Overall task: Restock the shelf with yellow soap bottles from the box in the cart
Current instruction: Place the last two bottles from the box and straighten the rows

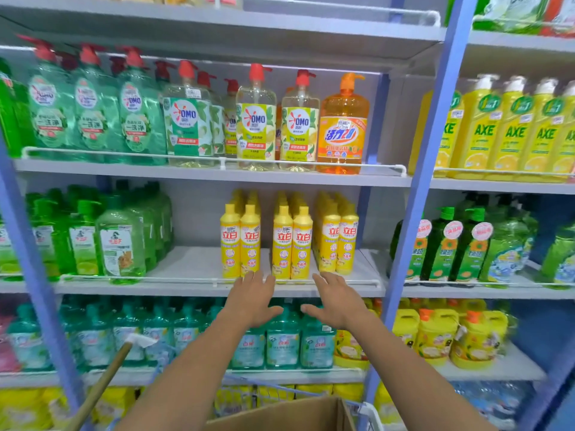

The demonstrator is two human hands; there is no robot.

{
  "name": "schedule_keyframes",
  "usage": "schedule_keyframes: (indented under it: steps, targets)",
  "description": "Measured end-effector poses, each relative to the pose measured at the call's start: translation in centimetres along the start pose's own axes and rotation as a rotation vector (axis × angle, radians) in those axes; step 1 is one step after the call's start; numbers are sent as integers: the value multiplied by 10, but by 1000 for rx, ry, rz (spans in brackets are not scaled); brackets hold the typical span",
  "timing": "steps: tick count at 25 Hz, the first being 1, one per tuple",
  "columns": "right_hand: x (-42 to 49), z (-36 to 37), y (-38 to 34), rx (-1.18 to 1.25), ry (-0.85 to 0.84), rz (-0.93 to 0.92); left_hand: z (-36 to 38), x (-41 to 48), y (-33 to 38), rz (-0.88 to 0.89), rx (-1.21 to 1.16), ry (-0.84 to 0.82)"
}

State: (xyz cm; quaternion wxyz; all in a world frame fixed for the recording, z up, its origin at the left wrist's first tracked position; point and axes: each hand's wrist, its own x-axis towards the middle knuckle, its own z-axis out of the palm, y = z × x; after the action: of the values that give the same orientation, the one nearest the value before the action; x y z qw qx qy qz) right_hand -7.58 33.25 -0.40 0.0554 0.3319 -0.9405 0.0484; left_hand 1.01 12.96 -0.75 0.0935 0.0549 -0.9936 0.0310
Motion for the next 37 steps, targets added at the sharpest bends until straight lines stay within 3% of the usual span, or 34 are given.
schedule_keyframes:
  steps: [10, 16, 22, 37]
  targets:
    - [137, -83, 44, 58, 179, -42, -87, 153, -13, -5, 1, 179]
    - [208, -84, 46, 93, 112, -81, -81, 215, -21, -63, -149, 90]
    - [224, -68, 50, 289, 154, -18, -67, 229, -34, -52, -233, 137]
    - [216, -62, 40, 333, 241, 0, -56, 228, -44, -17, -301, 221]
